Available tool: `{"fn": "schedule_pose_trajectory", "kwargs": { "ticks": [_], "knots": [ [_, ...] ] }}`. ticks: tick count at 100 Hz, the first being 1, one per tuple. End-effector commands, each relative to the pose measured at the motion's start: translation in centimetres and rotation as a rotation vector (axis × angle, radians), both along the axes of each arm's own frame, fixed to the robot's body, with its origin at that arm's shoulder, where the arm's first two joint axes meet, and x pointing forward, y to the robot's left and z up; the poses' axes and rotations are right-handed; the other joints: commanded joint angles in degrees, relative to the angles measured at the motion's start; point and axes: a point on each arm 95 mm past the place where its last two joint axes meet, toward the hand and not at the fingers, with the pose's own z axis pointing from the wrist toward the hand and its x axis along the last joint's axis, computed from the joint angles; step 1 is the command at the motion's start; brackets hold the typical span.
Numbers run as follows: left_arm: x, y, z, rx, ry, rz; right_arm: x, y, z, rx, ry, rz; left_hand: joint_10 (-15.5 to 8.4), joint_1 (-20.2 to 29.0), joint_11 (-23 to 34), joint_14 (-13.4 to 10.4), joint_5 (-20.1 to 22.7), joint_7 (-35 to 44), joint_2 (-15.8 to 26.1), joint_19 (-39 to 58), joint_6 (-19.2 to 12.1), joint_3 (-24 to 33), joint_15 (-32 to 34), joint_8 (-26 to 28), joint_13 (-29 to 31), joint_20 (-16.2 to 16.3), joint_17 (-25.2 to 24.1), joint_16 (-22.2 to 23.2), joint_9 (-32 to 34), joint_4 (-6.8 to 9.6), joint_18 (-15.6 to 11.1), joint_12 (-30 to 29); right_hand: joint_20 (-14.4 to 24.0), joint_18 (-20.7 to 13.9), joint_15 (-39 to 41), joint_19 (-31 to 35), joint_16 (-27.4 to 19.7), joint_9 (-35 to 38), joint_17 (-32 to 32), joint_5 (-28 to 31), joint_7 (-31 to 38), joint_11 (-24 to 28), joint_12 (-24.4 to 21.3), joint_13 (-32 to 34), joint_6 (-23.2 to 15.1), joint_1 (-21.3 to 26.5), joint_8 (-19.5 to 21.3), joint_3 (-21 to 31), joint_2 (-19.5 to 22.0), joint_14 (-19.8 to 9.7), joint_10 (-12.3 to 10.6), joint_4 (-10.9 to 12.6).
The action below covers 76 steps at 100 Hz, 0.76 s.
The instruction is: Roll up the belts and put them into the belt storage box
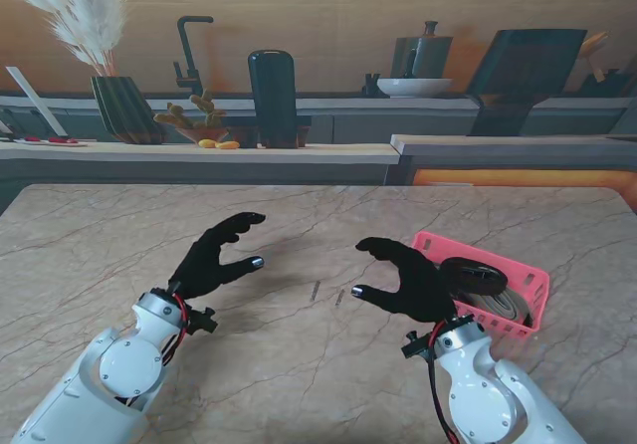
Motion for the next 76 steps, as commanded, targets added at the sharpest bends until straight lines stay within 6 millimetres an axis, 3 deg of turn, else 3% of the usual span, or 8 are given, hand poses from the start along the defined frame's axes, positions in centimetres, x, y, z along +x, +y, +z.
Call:
{"fn": "schedule_pose_trajectory", "kwargs": {
  "ticks": [1,76],
  "knots": [
    [-0.30,-0.29,0.01,-0.007,-0.004,-0.006,-0.31,0.45,0.17,0.013,-0.006,0.007,0.4,-1.9,-2.1,-0.3,-0.3,-2.1,-1.2,-1.1,-0.6,0.7,-0.9,-0.7,-0.7,-0.1,0.2,-0.4,1.1,0.41,-1.2,-0.9,1.4,0.6,0.7,-0.8,0.9,1.6,0.4,1.0,0.2,0.1,0.3,1.2,-0.9,-1.0,0.5,1.4,1.5,-0.1,-0.1,-0.5],
    [-0.33,-0.39,-0.12,0.022,0.036,-0.013,-0.46,0.45,0.33,0.012,-0.002,0.004,0.9,-0.6,-2.6,0.5,0.3,-2.7,0.2,-1.5,-0.5,-2.0,-1.1,-1.1,-1.3,-0.1,-0.3,-0.6,1.3,0.51,-0.6,-1.1,2.0,0.9,2.1,-0.8,2.1,2.4,0.5,1.3,0.0,0.0,0.6,2.1,-1.3,-1.3,1.0,2.0,1.6,-0.3,-0.2,-0.8]
  ]
}}
